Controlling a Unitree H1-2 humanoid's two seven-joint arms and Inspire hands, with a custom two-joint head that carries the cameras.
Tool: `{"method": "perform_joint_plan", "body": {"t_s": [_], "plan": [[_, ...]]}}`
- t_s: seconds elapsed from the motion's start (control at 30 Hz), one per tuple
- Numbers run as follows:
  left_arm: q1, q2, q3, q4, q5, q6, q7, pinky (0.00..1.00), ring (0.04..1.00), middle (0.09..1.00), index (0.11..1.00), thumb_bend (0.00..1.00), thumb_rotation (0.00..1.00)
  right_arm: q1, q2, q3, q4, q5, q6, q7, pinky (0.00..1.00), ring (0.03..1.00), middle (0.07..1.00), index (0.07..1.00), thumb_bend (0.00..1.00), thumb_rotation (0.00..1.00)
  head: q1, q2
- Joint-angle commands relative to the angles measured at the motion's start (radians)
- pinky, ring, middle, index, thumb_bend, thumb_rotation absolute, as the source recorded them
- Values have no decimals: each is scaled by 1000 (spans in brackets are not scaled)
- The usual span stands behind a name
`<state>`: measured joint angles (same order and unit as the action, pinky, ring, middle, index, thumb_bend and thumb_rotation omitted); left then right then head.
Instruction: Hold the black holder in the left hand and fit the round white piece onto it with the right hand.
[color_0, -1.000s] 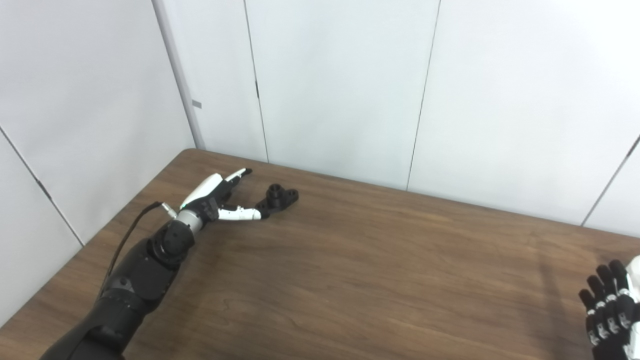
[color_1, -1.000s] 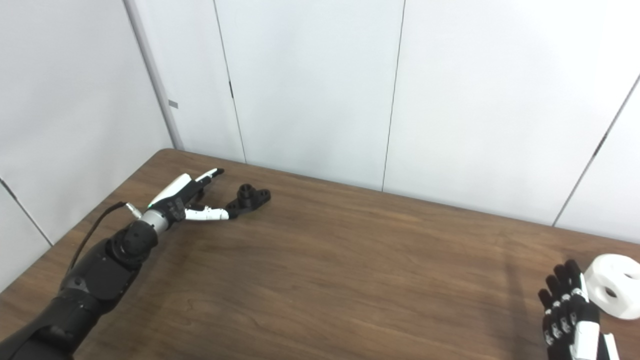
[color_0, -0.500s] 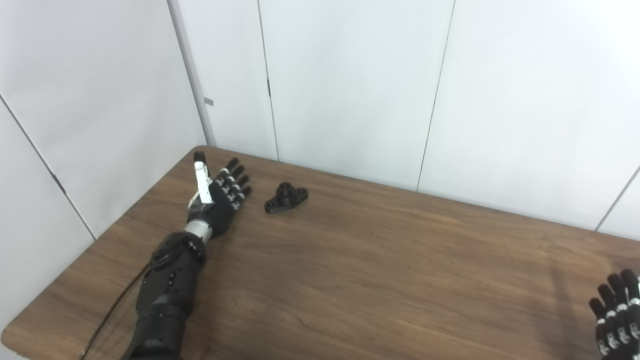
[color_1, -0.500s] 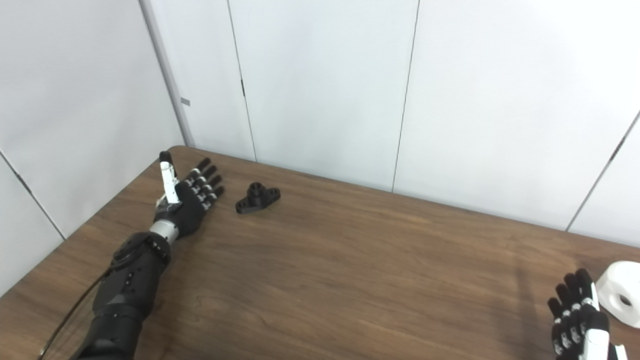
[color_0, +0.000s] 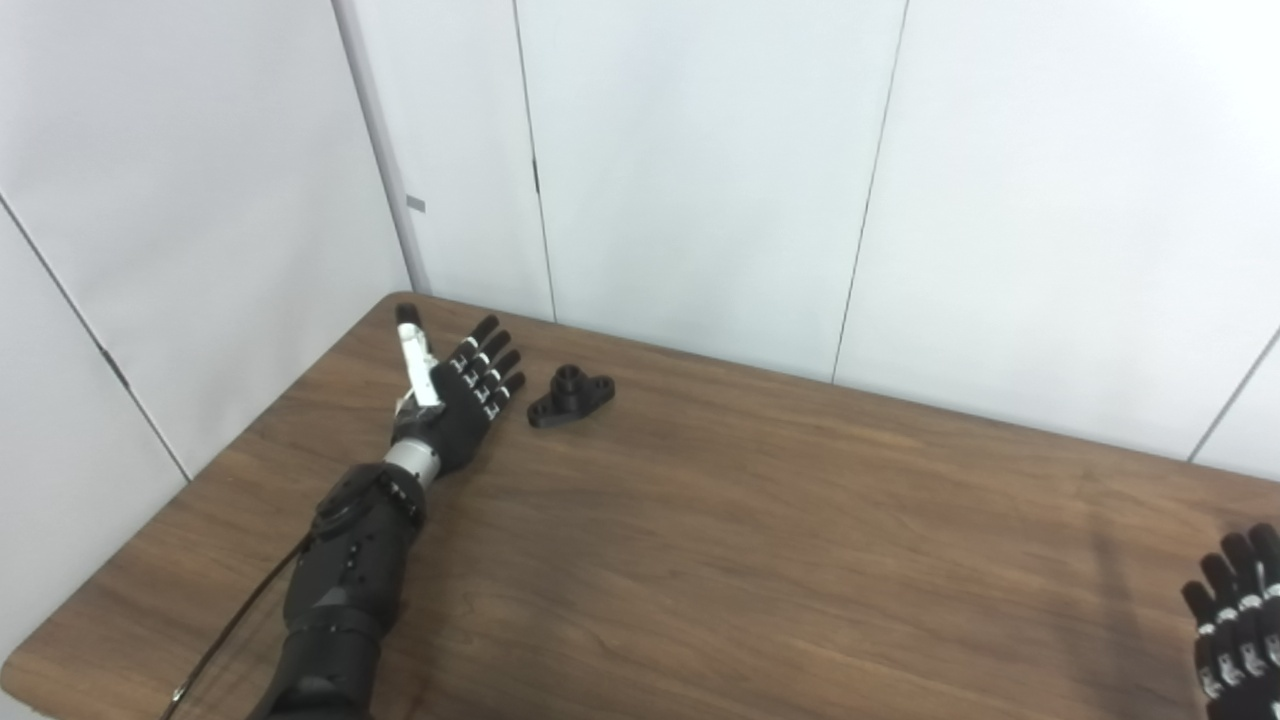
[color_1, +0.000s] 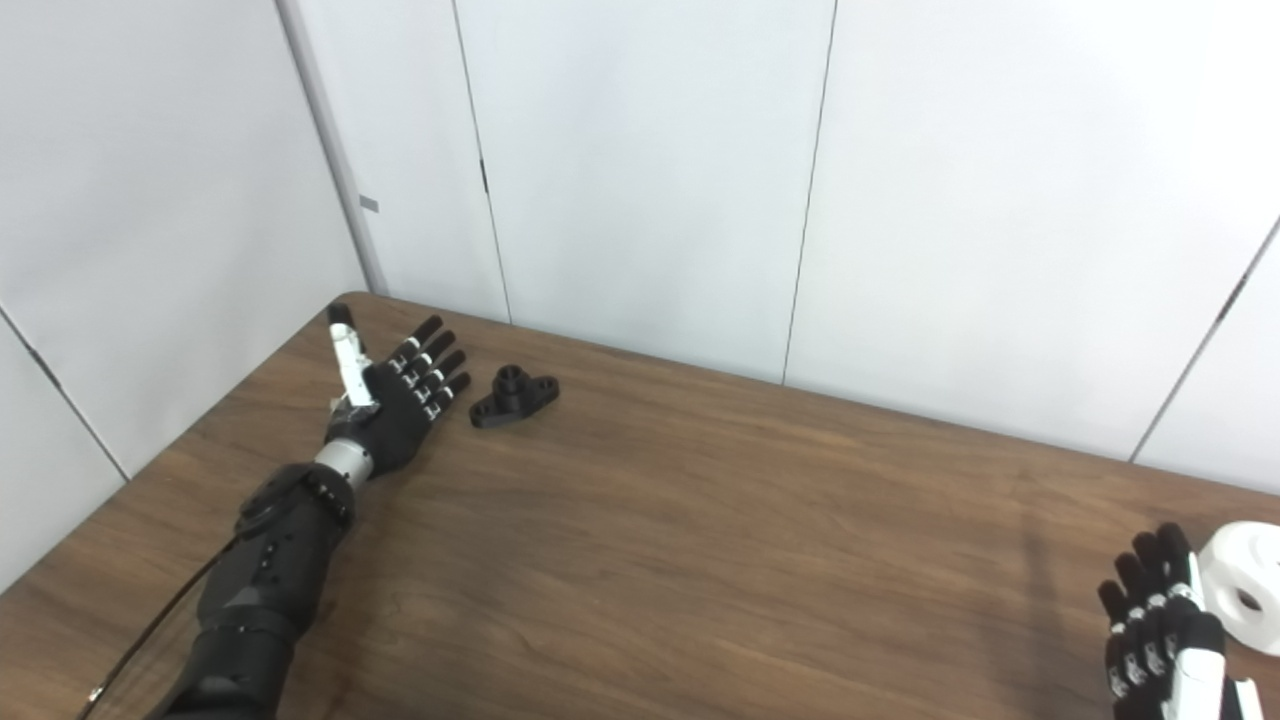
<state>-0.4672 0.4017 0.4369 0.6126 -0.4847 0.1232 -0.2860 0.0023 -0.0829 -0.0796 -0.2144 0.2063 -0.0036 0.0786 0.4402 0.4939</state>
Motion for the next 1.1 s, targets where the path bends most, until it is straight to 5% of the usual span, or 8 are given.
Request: {"method": "perform_joint_plan", "body": {"t_s": [0.0,0.07,0.33,0.83,1.07], "plan": [[-30,53,-45,-23,117,-98,65,1000,1000,994,979,984,721,-24,0,-1,-39,3,-30,4,1000,1000,1000,1000,351,1000,-2,0],[-26,87,-113,-9,235,-166,100,1000,1000,999,987,983,608,-24,0,1,-40,-1,-31,4,1000,1000,1000,1000,357,1000,-6,2],[-8,195,-326,6,610,-308,242,945,971,971,989,1000,519,-21,6,11,-65,-4,-11,-2,1000,1000,1000,1000,386,1000,-30,7],[-14,270,-483,-19,855,-259,252,1000,1000,982,924,1000,388,-28,-7,12,-60,-9,-19,5,1000,1000,1000,1000,403,1000,-57,20],[-25,277,-523,0,937,-249,272,1000,1000,980,891,1000,407,-28,-11,10,-64,-10,4,-2,1000,1000,1000,1000,528,1000,-65,23]]}}
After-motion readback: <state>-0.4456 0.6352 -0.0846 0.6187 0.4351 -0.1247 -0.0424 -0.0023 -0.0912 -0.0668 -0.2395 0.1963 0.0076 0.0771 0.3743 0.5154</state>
